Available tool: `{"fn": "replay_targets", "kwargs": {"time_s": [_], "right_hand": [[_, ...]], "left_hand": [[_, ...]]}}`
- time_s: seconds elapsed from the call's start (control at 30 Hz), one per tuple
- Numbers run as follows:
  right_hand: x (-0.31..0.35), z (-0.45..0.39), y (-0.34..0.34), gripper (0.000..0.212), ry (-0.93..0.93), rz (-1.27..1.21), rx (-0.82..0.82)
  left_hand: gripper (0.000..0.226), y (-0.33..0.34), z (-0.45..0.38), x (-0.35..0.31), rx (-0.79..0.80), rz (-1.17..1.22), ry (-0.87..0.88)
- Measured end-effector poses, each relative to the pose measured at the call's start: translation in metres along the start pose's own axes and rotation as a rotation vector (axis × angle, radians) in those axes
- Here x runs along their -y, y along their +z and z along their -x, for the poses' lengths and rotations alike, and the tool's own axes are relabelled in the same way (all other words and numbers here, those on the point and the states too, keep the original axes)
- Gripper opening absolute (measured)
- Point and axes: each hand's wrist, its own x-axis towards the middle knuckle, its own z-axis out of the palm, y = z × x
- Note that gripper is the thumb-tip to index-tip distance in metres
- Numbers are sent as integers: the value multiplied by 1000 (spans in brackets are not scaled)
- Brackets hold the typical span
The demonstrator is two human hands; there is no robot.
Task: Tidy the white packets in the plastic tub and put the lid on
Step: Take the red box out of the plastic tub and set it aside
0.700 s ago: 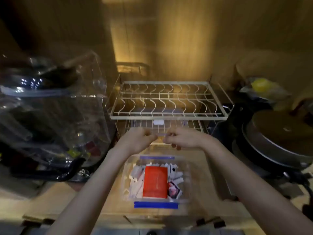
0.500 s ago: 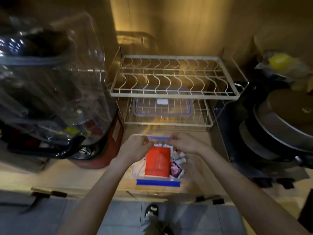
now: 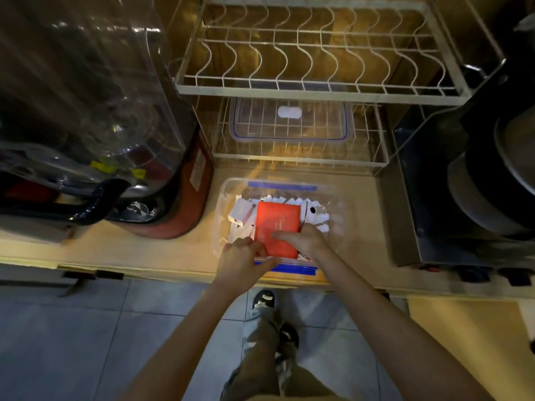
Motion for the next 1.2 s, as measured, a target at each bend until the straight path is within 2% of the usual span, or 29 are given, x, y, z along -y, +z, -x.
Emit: {"fn": "replay_targets", "kwargs": {"time_s": [0.1, 0.17, 0.3, 0.4, 0.5, 0.57, 0.63, 0.7, 0.8, 0.87, 0.93, 1.07, 1.13, 1.2], "right_hand": [[-2, -3, 5, 34, 20, -86, -15], [-1, -4, 5, 35, 36, -127, 2], [1, 4, -2, 56, -63, -110, -31], [5, 20, -20, 56, -241, -113, -112], [3, 33, -49, 48, -383, -231, -242], [-1, 41, -70, 41, -405, -343, -338], [-9, 47, -86, 31, -373, -486, -414], [-24, 49, -96, 23, -230, -723, -423], [-49, 46, -99, 46, 48, -1101, -266], [-60, 43, -101, 52, 125, -1227, -185], [-67, 40, -102, 49, 148, -1285, -167], [-74, 31, -102, 51, 213, -1352, -226], [-74, 26, -101, 54, 237, -1267, -288], [-71, 21, -102, 52, 236, -1083, -387]], "left_hand": [[47, 6, 0, 2, -29, -15, 32], [43, 7, -1, 3, -43, -21, 39], [41, 8, -2, 5, -40, -64, 76], [55, 9, 1, 5, -25, -164, 98], [78, 9, 2, -4, -24, -278, 71], [70, 12, 1, -16, -29, -359, 87], [55, 19, -2, -31, -14, -375, 161], [54, 26, -7, -46, 15, -365, 239], [57, 37, -15, -58, 30, -420, 313], [64, 41, -20, -55, 2, -412, 346], [76, 41, -24, -49, -39, -368, 367], [84, 37, -28, -41, -58, -314, 346], [94, 35, -30, -37, -68, -302, 339], [88, 33, -31, -35, -58, -315, 331]]}}
